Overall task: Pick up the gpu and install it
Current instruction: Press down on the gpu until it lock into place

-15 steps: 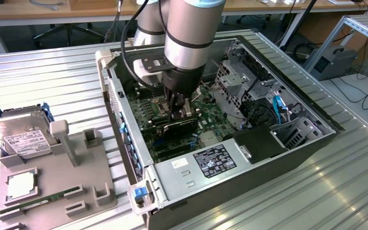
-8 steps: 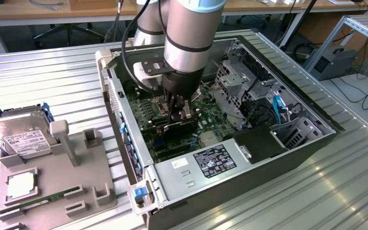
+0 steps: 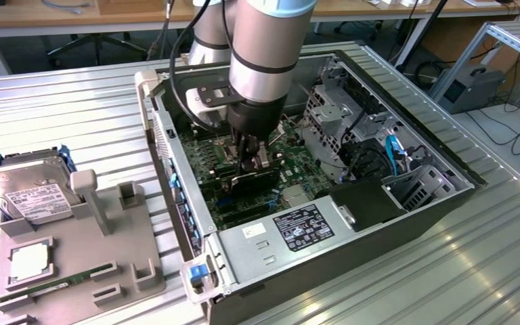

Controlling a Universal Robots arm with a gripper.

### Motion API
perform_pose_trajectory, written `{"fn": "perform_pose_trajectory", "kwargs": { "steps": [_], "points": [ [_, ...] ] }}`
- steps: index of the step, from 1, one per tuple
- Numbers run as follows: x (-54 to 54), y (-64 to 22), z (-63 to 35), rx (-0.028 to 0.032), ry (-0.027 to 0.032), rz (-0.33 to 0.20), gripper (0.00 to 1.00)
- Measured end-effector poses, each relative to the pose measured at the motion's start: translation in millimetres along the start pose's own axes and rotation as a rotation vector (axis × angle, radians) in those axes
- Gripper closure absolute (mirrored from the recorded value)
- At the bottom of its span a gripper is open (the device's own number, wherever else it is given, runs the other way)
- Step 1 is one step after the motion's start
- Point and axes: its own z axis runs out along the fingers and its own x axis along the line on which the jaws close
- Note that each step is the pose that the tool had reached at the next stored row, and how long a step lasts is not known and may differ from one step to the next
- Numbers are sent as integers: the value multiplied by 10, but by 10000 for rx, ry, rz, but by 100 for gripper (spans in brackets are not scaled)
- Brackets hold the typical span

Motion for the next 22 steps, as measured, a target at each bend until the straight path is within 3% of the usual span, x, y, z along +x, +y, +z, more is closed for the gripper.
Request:
{"fn": "perform_pose_trajectory", "kwargs": {
  "steps": [13, 22],
  "points": [
    [0, 3, 5, 1, -3, 0, 89],
    [-8, -1, -225, 2, -3, 0, 89]
  ]
}}
